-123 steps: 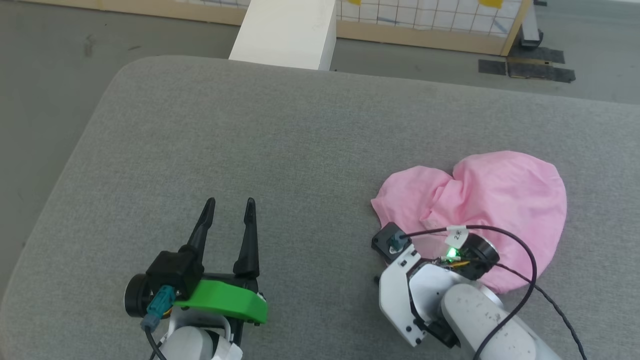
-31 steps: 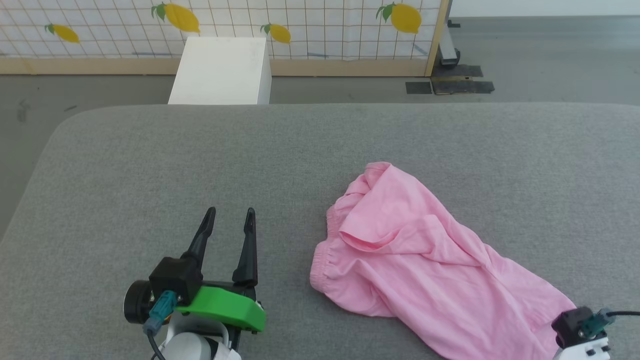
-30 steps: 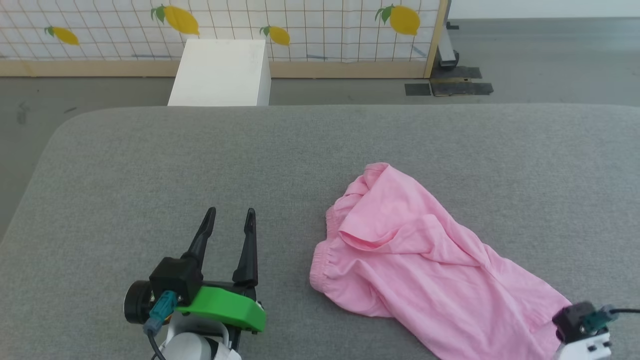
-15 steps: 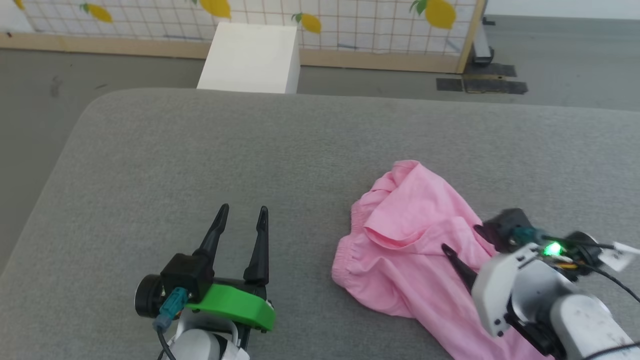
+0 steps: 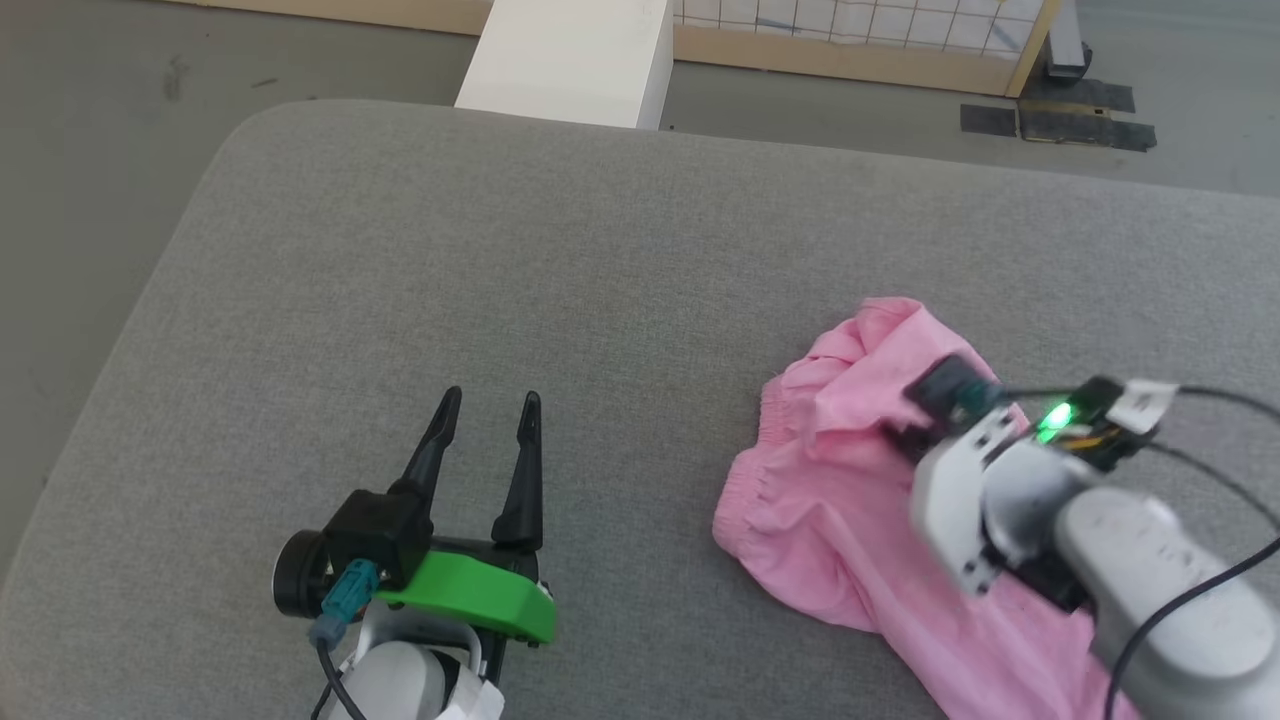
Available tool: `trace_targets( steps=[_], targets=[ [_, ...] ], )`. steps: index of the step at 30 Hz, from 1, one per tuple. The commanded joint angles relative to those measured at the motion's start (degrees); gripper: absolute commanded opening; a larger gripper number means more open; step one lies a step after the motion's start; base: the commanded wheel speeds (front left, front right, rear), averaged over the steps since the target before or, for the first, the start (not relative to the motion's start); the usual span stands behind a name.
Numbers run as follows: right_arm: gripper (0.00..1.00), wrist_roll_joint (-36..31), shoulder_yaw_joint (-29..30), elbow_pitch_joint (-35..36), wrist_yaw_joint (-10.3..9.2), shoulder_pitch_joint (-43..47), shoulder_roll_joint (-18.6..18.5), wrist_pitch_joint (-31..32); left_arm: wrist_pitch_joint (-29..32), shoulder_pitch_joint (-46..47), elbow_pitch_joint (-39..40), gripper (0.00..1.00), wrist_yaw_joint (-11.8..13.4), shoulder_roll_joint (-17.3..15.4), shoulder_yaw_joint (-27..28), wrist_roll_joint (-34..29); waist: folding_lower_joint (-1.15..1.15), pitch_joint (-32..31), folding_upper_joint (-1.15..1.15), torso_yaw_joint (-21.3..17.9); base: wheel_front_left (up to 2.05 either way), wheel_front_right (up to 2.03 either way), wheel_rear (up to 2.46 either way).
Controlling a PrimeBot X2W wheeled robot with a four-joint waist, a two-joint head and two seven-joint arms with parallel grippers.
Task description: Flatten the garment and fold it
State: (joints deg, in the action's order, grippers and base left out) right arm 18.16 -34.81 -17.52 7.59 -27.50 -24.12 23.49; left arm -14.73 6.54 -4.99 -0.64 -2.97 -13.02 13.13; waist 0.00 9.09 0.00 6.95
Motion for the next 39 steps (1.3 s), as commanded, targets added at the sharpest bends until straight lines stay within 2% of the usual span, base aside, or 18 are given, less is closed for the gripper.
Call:
trace_targets(
  steps=[1, 3, 9, 11, 14, 16, 19, 23, 24, 28, 34, 39],
  targets=[
    [0.0, 0.0, 2.1, -1.2, -0.1, -1.3, -0.4, -1.0, -0.3, 0.9, 0.3, 1.0, 0.5, 0.1, 0.1, 0.3, 0.0, 0.1, 0.0, -0.1, 0.0, 0.0, 0.0],
    [0.0, -0.7, 7.3, -3.6, -0.1, -1.7, 0.1, -2.1, -0.3, 1.0, 0.2, 1.0, 0.6, 0.1, 0.1, 0.3, 0.0, 0.0, 0.0, -0.3, 0.0, 0.0, 0.0],
    [0.0, -7.3, 31.5, -13.5, -0.1, -0.5, 4.2, -3.3, -0.3, 1.1, 0.2, 1.0, 0.6, 0.1, 0.0, 0.3, 0.0, -0.5, 0.0, -1.0, 0.0, 0.0, 0.0],
    [1.0, -10.5, 38.3, -16.2, -0.1, 0.4, 5.6, -2.4, -0.3, 1.0, 0.0, 1.0, 0.5, 0.1, 0.1, 0.2, 0.0, -0.8, 0.0, -1.2, 0.0, 0.0, 0.0],
    [1.0, -15.3, 47.1, -17.5, -0.1, 1.9, 7.7, -2.0, -0.3, 0.8, -0.2, 1.0, 0.4, 0.1, 0.2, 0.0, 0.0, -1.3, 0.0, -1.6, 0.0, 0.0, 0.0],
    [1.0, -17.4, 51.0, -15.9, -0.1, 3.1, 9.5, -4.0, -0.3, 0.6, -0.3, 1.0, 0.2, 0.1, 0.3, -0.2, 0.0, -1.7, 0.0, -1.9, 0.0, 0.0, 0.0],
    [1.0, -18.8, 52.6, -11.7, -0.1, 6.2, 12.4, -7.8, -0.3, 0.1, -0.7, 1.0, -0.1, 0.1, 0.6, -0.3, 0.0, -2.6, 0.0, -2.6, 0.0, 0.0, 0.0],
    [1.0, -17.8, 48.1, -3.6, -0.1, 12.7, 14.9, -13.5, -0.3, -0.7, -1.8, 1.0, -0.8, 0.1, 0.5, -0.4, 0.0, -4.1, 0.0, -4.1, 0.0, 0.0, 0.0],
    [1.0, -16.0, 44.5, 3.7, -0.1, 18.4, 16.3, -17.4, -0.3, -0.6, -2.8, 1.0, -1.4, 0.1, -0.4, -0.3, 0.0, -5.1, 0.0, -5.6, 0.0, 0.0, 0.0],
    [1.0, -14.2, 40.5, 11.8, -0.1, 25.5, 18.1, -20.5, 0.3, 1.8, -5.2, 1.0, -2.1, 0.1, -3.3, -0.6, 0.0, -5.6, 0.0, -8.3, 0.0, 0.0, 0.0],
    [1.0, -12.1, 35.6, 17.5, -0.1, 31.4, 19.5, -21.7, 6.2, 10.8, -12.1, 1.0, -1.9, 0.1, -8.5, -0.2, 0.0, -4.3, 0.0, -13.1, 0.0, 0.0, 0.0],
    [1.0, -11.4, 35.6, 20.7, -0.1, 31.4, 20.1, -21.8, 13.1, 22.2, -21.0, 1.0, -2.4, 0.1, -14.4, -0.9, 0.0, -1.7, 0.0, -16.8, 0.0, 0.0, 0.0]
  ],
)
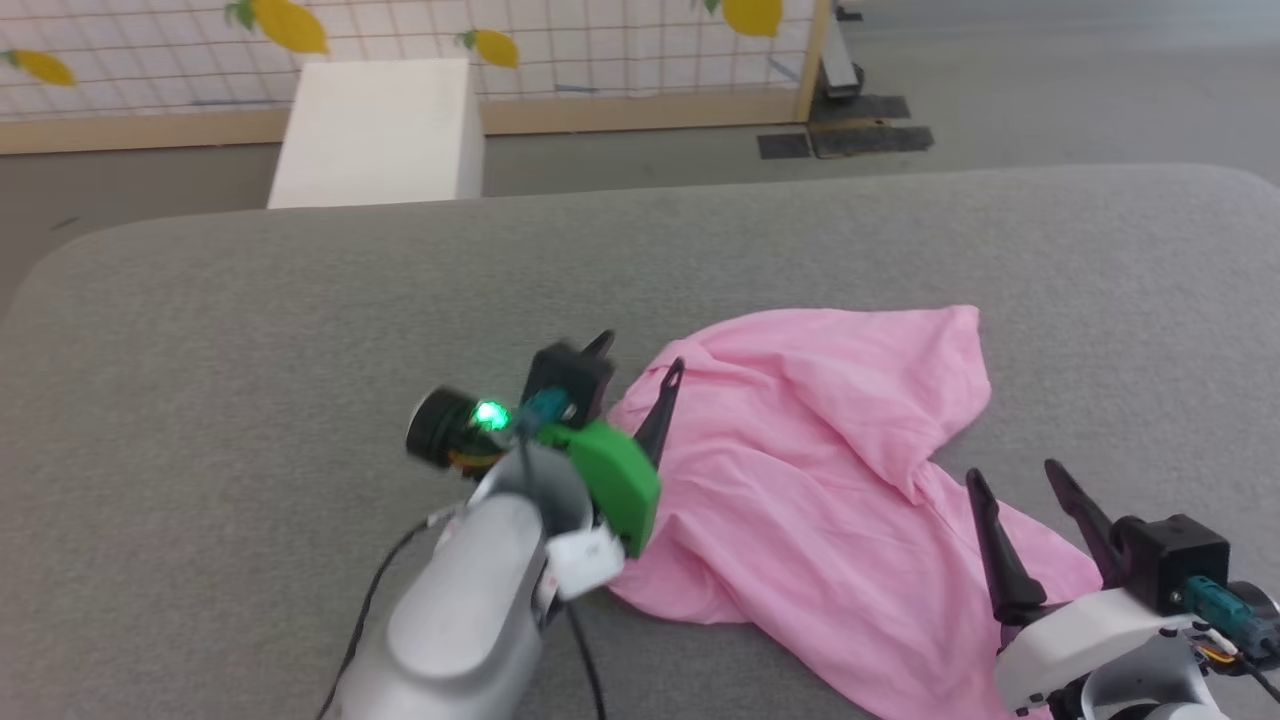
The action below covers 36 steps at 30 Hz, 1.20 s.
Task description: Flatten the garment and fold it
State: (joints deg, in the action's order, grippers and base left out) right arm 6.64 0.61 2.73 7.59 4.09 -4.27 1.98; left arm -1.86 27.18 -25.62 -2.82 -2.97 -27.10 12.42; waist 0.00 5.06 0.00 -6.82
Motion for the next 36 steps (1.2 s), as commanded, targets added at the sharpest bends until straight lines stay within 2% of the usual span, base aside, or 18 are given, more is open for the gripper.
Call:
trace_targets(
  steps=[1, 5, 11, 16, 18, 20, 23, 29, 32, 35, 36],
  targets=[
    [1.0, 0.2, 0.3, 0.8, -0.1, -0.5, 0.3, -0.3, 1.7, 3.6, -2.0, 1.0, -0.4, 0.1, -1.4, 0.1, 0.0, 2.9, 0.0, -3.7, 0.0, 0.0, 0.0],
    [1.0, 0.5, 0.3, 1.5, -0.1, -2.2, 0.3, -0.8, 9.8, 12.3, -10.0, 1.0, 0.3, 0.1, -5.9, 0.6, 0.0, 5.8, 0.0, -6.3, 0.0, 0.0, 0.0],
    [1.0, 1.6, -1.0, 0.8, -0.1, -4.5, 0.5, -1.9, 25.9, 21.7, -21.3, 1.0, 1.7, 0.1, -10.5, 1.3, 0.0, 10.0, 0.0, -9.2, 0.0, 0.0, 0.0],
    [1.0, 2.8, -1.8, -0.4, -0.1, -6.2, 0.8, -3.3, 39.7, 25.6, -27.9, 1.0, 0.3, 0.1, -12.4, 4.1, 0.0, 12.5, 0.0, -10.6, 0.0, 0.0, 0.0],
    [1.0, 3.0, -1.7, -0.8, -0.1, -6.6, 0.8, -3.7, 44.8, 26.2, -28.7, 0.0, -0.6, 0.1, -12.8, 6.0, 0.0, 13.1, 0.0, -10.6, 0.0, 0.0, 0.0],
    [1.0, 3.2, -1.5, -1.0, -0.1, -7.0, 0.9, -4.1, 46.7, 27.1, -28.5, 0.0, -0.7, 0.1, -12.6, 7.2, 0.0, 13.5, 0.0, -10.4, 0.0, 0.0, 0.0],
    [1.0, 3.5, -1.7, -1.2, -0.1, -7.6, 1.0, -4.4, 42.4, 28.9, -26.9, 0.0, 1.2, -1.8, -11.1, 7.1, 0.0, 13.9, 0.0, -9.9, 0.0, 0.0, 0.0],
    [1.0, 3.7, -2.1, -1.3, -0.1, -8.6, 1.1, -5.0, 33.6, 30.8, -24.4, 0.0, 5.4, -8.9, -6.8, 7.3, 0.0, 14.1, 0.0, -8.4, 0.0, 0.0, 0.0],
    [1.0, 3.6, -2.4, -1.2, -0.1, -9.0, 1.2, -5.0, 31.3, 30.6, -23.7, 0.0, 7.3, -12.6, -4.8, 7.7, 0.0, 14.0, 0.0, -7.5, 0.0, 0.0, 0.0],
    [1.0, 3.4, -2.9, -1.3, -0.1, -9.2, 1.2, -4.9, 29.0, 29.1, -22.3, 0.0, 8.8, -14.7, -2.4, 9.3, 0.0, 13.7, 0.0, -6.5, 0.0, 0.0, 0.0],
    [1.0, 3.4, -3.0, -1.3, -0.1, -9.2, 1.2, -4.8, 27.9, 28.3, -21.6, 0.48, 9.0, -14.8, -1.5, 10.1, 0.0, 13.6, 0.0, -6.1, 0.0, 0.0, 0.0]
  ],
)
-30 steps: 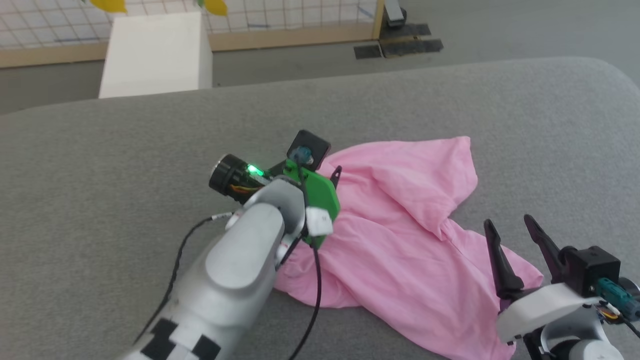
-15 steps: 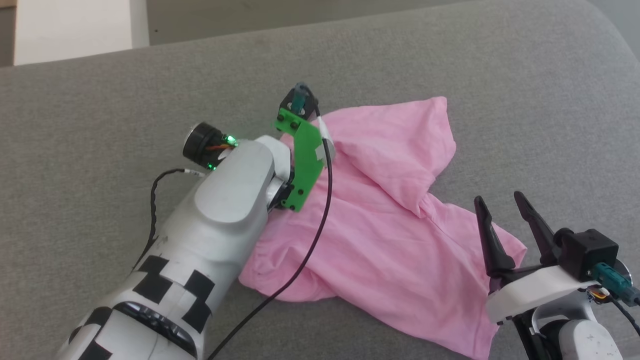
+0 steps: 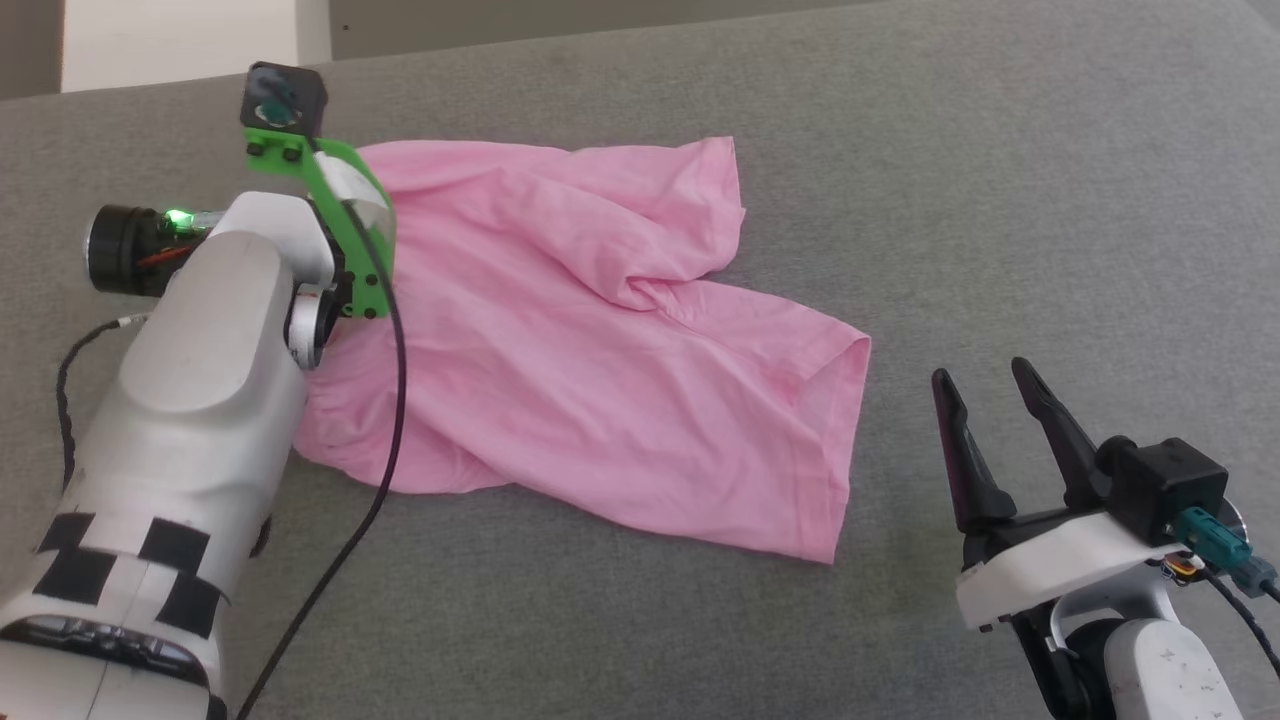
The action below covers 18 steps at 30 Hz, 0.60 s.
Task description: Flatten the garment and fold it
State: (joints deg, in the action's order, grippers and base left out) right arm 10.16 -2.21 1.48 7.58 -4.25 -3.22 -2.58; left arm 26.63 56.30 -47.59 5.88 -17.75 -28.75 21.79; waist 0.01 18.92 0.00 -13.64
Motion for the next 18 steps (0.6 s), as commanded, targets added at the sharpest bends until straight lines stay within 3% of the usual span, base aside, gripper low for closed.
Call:
trace_targets(
  steps=[1, 6, 13, 18],
  targets=[
    [1.0, -0.1, -0.3, -0.1, -0.09, -0.8, 0.0, -0.1, -1.9, -1.8, 1.3, 1.0, 0.4, -0.3, 0.9, 1.5, -0.01, -0.5, 0.0, 1.1, 0.0, 0.0, 0.0],
    [1.0, -0.2, -1.4, 0.0, -0.09, -0.4, -0.9, 1.2, -13.0, -8.2, 7.8, 1.0, 1.5, -0.4, 4.2, 4.1, -0.01, -1.8, 0.0, 3.1, 0.0, 0.0, 0.0],
    [1.0, 1.3, -4.5, -1.9, -0.09, -0.6, -2.9, 10.4, -37.6, -22.4, 22.2, 1.0, 2.6, 2.1, 9.9, 7.4, -0.01, -3.9, 0.0, 6.6, 0.0, 0.0, 0.0],
    [1.0, 3.6, -6.2, -4.0, -0.09, -3.1, -3.6, 19.0, -41.5, -32.3, 33.8, 1.0, 4.4, 3.9, 13.2, 5.8, -0.01, -4.8, 0.0, 8.4, 0.0, 0.0, 0.0]
  ],
)
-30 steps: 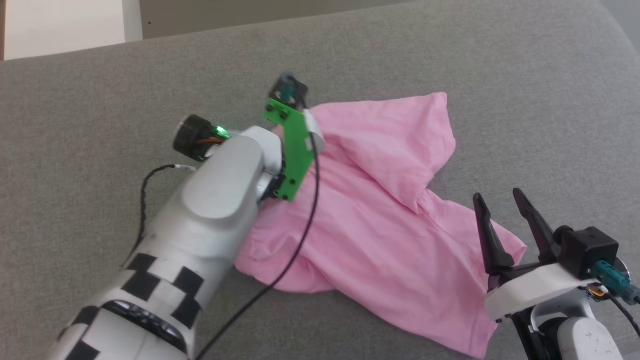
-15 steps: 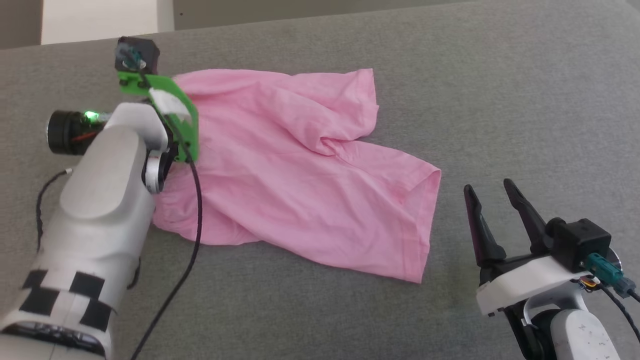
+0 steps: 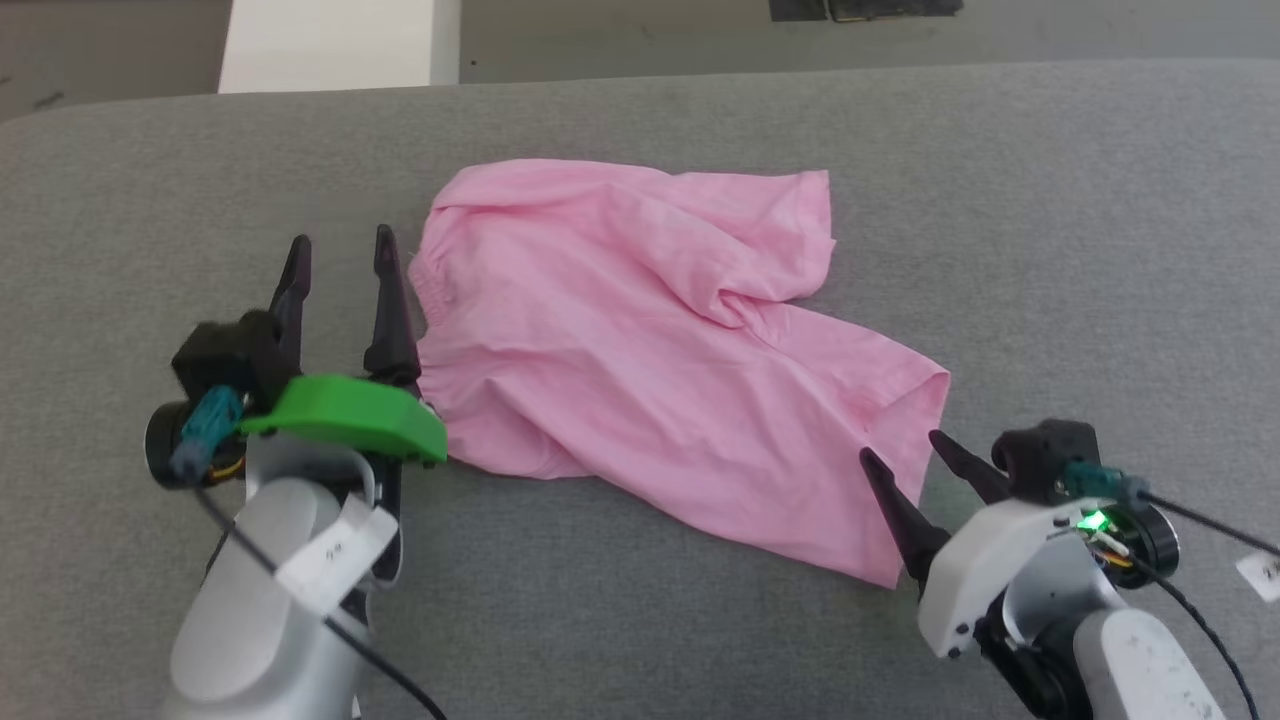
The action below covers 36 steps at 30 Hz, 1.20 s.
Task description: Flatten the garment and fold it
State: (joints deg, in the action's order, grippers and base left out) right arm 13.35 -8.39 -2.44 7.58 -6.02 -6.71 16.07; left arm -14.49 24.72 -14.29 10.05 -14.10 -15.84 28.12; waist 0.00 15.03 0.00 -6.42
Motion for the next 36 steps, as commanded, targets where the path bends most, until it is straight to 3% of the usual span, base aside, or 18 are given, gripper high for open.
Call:
trace_targets(
  steps=[1, 7, 15, 18, 21, 22, 23, 24, 25, 26, 36],
  targets=[
    [1.0, 0.8, -0.1, -0.6, -0.09, -2.1, -0.1, 2.1, -0.4, -2.5, 3.9, 1.0, 0.5, 0.8, 1.5, -1.8, 0.0, -0.9, 0.0, 1.5, 0.0, 0.0, 0.0],
    [1.0, 2.0, 1.0, -5.1, -0.09, -7.0, 0.9, 10.8, -0.5, -11.9, 16.0, 1.0, -0.6, 5.6, 6.3, -7.8, 0.0, -1.0, 0.0, 3.3, 0.0, 0.0, 0.0],
    [1.0, 0.9, 3.0, -9.6, -0.09, -10.7, 1.8, 15.8, -0.5, -16.8, 18.5, 1.0, -4.1, 9.5, 9.9, -11.4, 0.0, -0.8, 0.0, 4.9, 0.0, 0.0, 0.0],
    [0.82, 0.6, 3.8, -10.5, -0.09, -11.4, 1.8, 15.8, -0.5, -17.4, 18.4, 1.0, -4.9, 10.2, 10.5, -12.1, 0.0, -0.8, 0.0, 5.2, 0.0, 0.0, 0.0],
    [0.82, 0.3, 4.3, -11.6, -0.09, -11.9, 1.6, 15.8, -0.5, -17.3, 17.9, 1.0, -5.9, 10.6, 11.3, -12.5, 0.0, -0.7, 0.0, 5.4, 0.0, 0.0, 0.0],
    [0.78, 0.2, 4.3, -11.7, -0.09, -12.2, 1.6, 15.7, -0.5, -17.3, 17.7, 1.0, -6.1, 10.7, 11.4, -12.6, 0.0, -0.6, 0.0, 5.5, 0.0, 0.0, 0.0],
    [0.68, 0.2, 4.1, -11.9, -0.09, -12.4, 1.5, 15.6, -0.5, -17.2, 17.6, 1.0, -6.4, 10.8, 11.6, -12.8, 0.0, -0.5, 0.0, 5.5, 0.0, 0.0, 0.0],
    [0.43, 0.3, 4.1, -12.0, -0.09, -12.8, 1.5, 15.4, -0.5, -17.1, 17.4, 1.0, -6.6, 10.9, 11.8, -12.9, 0.0, -0.4, 0.0, 5.5, 0.0, 0.0, 0.0],
    [0.29, 0.3, 4.0, -12.1, -0.09, -13.0, 1.4, 15.2, -0.5, -17.0, 17.3, 1.0, -6.8, 10.9, 11.9, -13.0, 0.0, -0.3, 0.0, 5.5, 0.0, 0.0, 0.0],
    [0.0, 0.3, 4.0, -12.0, -0.09, -13.3, 1.3, 14.8, -0.5, -17.0, 17.2, 1.0, -7.0, 11.0, 12.0, -13.1, 0.0, -0.3, 0.0, 5.5, 0.0, 0.0, 0.0],
    [0.0, 0.9, 6.5, -10.1, -0.09, -18.8, -0.7, 12.8, -0.5, -16.6, 17.0, 1.0, -7.3, 11.2, 11.0, -12.9, 0.0, 0.6, 0.0, 6.3, 0.0, 0.0, 0.0]
  ],
)
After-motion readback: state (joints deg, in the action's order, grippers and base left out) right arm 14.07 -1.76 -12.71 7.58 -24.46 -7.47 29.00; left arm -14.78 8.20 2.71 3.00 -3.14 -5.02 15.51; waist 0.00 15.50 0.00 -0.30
